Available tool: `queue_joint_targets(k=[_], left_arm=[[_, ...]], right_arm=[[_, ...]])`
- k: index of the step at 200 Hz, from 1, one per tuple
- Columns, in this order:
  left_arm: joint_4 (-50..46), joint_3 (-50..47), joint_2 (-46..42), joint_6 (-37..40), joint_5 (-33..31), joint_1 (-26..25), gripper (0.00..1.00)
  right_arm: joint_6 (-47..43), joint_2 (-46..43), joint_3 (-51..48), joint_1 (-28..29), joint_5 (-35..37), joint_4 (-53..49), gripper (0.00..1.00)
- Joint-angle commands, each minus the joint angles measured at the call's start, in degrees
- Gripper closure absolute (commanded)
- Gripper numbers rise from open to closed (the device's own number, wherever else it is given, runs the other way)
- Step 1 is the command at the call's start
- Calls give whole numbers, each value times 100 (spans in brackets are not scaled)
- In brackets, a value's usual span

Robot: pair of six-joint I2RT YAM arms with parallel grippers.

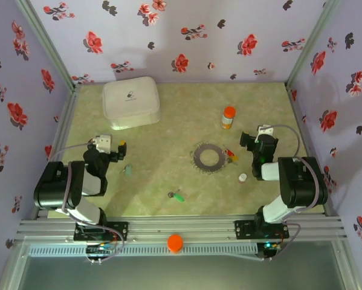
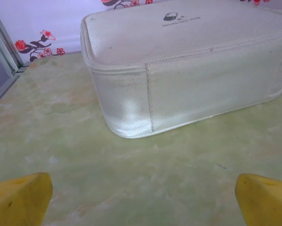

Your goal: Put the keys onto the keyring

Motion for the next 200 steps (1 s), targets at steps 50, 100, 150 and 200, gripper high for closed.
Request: queue_joint_targets(k=[50, 100, 150, 200], left_arm=[[390, -102, 17, 196, 280, -33, 0], [399, -56, 31, -40, -352, -29, 0], [374, 2, 66, -135, -583, -22, 0], [394, -4, 56, -265, -904, -28, 0]], right_arm=[[78, 5, 105, -22, -6, 82, 1], [91, 14, 110, -27, -12, 77, 1], [82, 20, 125, -22, 0, 65, 1], [98, -4, 101, -40, -57, 88, 1]])
